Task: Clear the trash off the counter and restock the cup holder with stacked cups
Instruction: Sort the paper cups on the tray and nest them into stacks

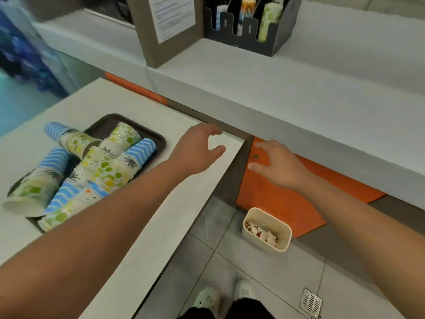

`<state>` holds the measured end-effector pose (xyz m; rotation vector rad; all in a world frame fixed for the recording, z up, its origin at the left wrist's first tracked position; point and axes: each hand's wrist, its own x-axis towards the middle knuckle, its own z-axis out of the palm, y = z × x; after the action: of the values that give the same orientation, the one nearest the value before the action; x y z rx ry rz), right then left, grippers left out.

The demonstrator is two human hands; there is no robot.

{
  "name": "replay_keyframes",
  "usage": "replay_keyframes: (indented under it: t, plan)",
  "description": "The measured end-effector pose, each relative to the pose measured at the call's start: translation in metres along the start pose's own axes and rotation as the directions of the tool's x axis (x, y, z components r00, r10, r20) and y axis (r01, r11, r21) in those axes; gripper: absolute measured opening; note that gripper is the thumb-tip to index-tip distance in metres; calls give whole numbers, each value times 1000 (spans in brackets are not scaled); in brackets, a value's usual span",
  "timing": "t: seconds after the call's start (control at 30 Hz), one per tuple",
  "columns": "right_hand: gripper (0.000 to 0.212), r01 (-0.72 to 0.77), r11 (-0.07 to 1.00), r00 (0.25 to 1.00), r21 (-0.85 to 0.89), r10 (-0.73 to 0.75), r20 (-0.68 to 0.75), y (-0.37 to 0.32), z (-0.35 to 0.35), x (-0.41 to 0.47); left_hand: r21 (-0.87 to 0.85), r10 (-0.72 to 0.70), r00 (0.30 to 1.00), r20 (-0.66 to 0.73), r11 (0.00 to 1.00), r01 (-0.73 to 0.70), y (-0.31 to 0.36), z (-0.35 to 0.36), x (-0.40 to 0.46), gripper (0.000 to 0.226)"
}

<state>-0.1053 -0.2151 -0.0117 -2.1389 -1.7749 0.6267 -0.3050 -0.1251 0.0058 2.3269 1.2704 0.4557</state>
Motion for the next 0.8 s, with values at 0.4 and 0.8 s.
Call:
replay_keyframes:
  t: [0.4, 0.8]
  plan:
    - [62, 391, 920, 860, 14, -371, 351, -69, 52, 93, -106, -490, 839, -236, 872, 479, -95, -36, -72, 46]
    - [60, 524, 850, 788, 50, -507, 349, -162, 111, 159, -129, -617, 718, -321, 780, 612, -171, -67, -101, 52]
